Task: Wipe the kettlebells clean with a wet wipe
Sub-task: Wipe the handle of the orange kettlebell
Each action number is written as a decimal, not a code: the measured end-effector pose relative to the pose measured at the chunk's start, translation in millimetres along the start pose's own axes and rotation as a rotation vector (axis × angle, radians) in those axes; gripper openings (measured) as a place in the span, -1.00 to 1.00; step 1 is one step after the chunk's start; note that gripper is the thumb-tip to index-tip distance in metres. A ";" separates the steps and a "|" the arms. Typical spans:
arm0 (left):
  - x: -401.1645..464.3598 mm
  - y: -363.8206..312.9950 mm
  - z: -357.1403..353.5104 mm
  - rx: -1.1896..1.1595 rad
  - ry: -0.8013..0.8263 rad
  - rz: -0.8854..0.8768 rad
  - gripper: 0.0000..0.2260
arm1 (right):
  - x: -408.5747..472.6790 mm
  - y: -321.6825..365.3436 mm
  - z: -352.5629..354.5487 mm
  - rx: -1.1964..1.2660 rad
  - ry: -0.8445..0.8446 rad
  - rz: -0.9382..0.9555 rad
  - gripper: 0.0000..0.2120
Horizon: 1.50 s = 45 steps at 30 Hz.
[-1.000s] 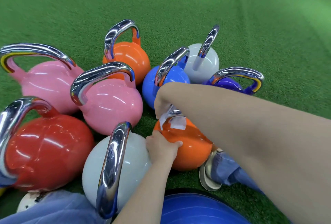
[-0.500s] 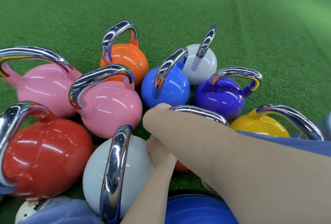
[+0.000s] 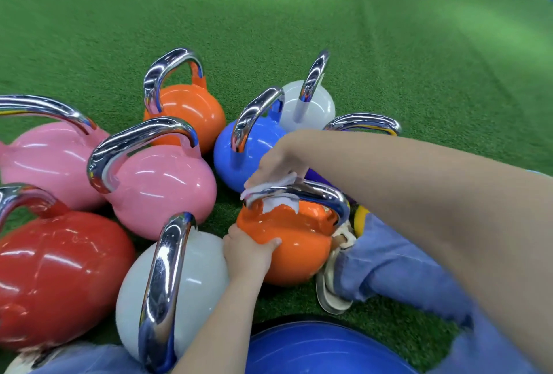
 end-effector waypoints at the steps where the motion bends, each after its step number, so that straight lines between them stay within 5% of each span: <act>1: 0.0 0.0 -0.7 0.010 0.001 0.003 -0.22 | -3.9 -7.0 -2.8 0.068 0.018 0.058 -0.52; 4: -1.8 0.1 -1.4 0.022 0.004 -0.002 -0.27 | -17.3 -46.8 -7.4 0.177 -0.058 0.118 -0.38; 8: -3.4 0.2 -2.1 0.059 0.009 -0.036 -0.30 | -38.7 -84.1 -17.3 0.270 -0.109 0.103 -0.60; 13: -5.1 -1.2 -0.8 0.059 0.006 -0.039 -0.28 | -35.7 -46.2 -6.0 0.032 -0.234 0.117 -0.36; 19: -8.0 -4.6 -1.9 0.087 0.003 -0.036 -0.31 | -14.2 5.1 -10.3 -0.277 -0.300 0.180 -0.44; 25: -8.6 -6.1 -1.9 0.122 0.001 -0.049 -0.34 | -40.2 -38.5 -17.4 0.145 -0.311 0.228 -0.50; 28: -9.9 -8.4 -3.3 0.134 0.005 -0.048 -0.35 | -44.1 -93.0 -23.7 0.349 -0.445 0.185 -0.90; 33: -7.7 -7.3 -4.0 0.097 0.018 -0.023 -0.34 | -37.0 -114.7 -51.1 0.750 -0.737 0.234 -0.53; 38: -3.8 -8.6 -4.3 0.089 0.011 0.000 -0.35 | -43.3 -98.3 -55.7 0.399 -1.019 0.240 -0.59; 40: -2.5 -9.1 -4.6 0.088 0.010 0.000 -0.35 | -38.0 -102.8 -50.7 0.514 -0.962 0.266 -0.59; 45: -0.1 -5.9 -5.2 0.050 0.006 -0.001 -0.34 | -11.1 -130.3 -59.9 1.266 -0.578 0.198 -0.74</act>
Point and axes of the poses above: each hand's wrist, its own x-axis towards the middle knuckle, its own z-axis out of the back of the hand, y = z × x, the point moved 5 cm from there along x, towards the middle knuckle, and after that the axes turned 1 degree about y, right-handed, at the moved point
